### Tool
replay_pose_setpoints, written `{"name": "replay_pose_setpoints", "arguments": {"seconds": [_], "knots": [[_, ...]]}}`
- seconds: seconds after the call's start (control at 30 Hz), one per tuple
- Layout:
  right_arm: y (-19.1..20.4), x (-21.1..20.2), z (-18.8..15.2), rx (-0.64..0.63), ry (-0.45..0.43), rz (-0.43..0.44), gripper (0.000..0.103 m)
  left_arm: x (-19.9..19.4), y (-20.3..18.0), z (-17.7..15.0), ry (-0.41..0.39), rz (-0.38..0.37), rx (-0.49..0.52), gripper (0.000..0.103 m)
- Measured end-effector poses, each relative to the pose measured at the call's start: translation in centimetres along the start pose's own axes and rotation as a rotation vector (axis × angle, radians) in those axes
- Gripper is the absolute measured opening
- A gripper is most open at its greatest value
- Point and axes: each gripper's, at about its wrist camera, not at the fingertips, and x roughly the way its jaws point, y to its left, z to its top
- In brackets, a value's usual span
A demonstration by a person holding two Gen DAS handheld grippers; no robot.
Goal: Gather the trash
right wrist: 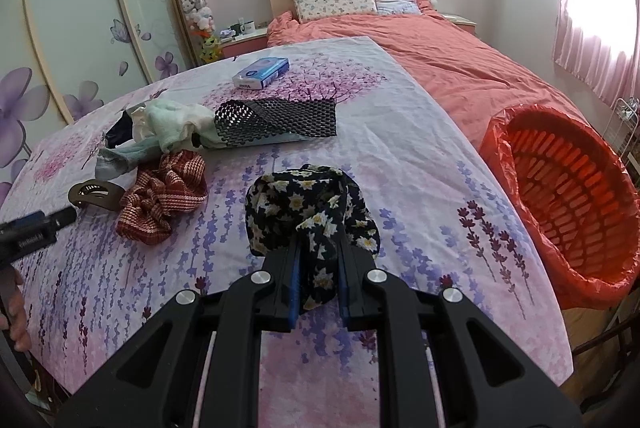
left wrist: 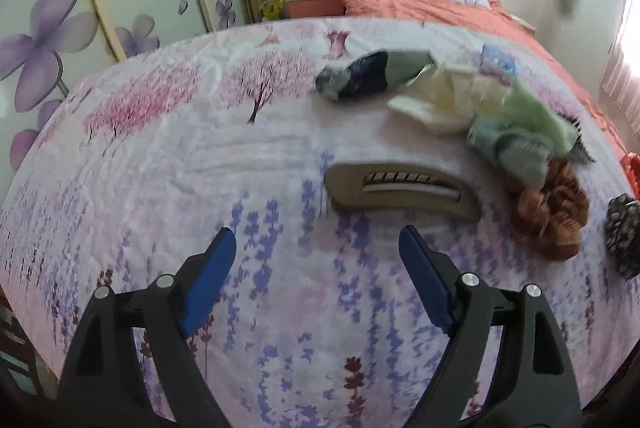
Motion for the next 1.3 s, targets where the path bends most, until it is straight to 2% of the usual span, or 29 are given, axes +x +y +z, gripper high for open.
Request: {"name": "replay_pose_setpoints", "arguments": {"seconds": [0.13,0.23,0.5,0.6,0.83,1.07,1.1,1.3], "knots": [[-0.1,0.3,0.0,0.004,0.004,-0.001,0.015,1.4,-0.4,0.3,0.036,0.029,0.018,0.082],[-0.1,0.3,0.0,0.003,0.004,-0.001,0.015,2.1,-1.3,1.2,0.03,0.052,0.036,0.082],[-0.1,1.0,0.1,-0.007,0.007,-0.006,0.015,3.1,-4.5,3.0,0.024,0.062,0.026,0.082],[-0.2,1.0,0.2,-0.007,0.008,-0.004,0.015,3.5,-5.3,3.5,0.014,0.049,0.023,0.077],[-0.4,1.0,0.1,-0.007,0.008,0.002,0.015,3.8,-3.0,4.0,0.0,-0.002,-0.018,0.07],[-0.3,1.1,0.2,-0.009,0.008,0.003,0.015,3.9,-0.9,5.0,-0.025,-0.026,-0.046,0.07],[-0.2,1.1,0.2,-0.009,0.008,0.003,0.015,3.9,-1.0,5.1,-0.03,-0.028,-0.04,0.068],[-0.1,1.2,0.2,-0.011,0.01,0.0,0.015,4.3,-2.0,6.0,-0.042,-0.076,-0.003,0.043]]}}
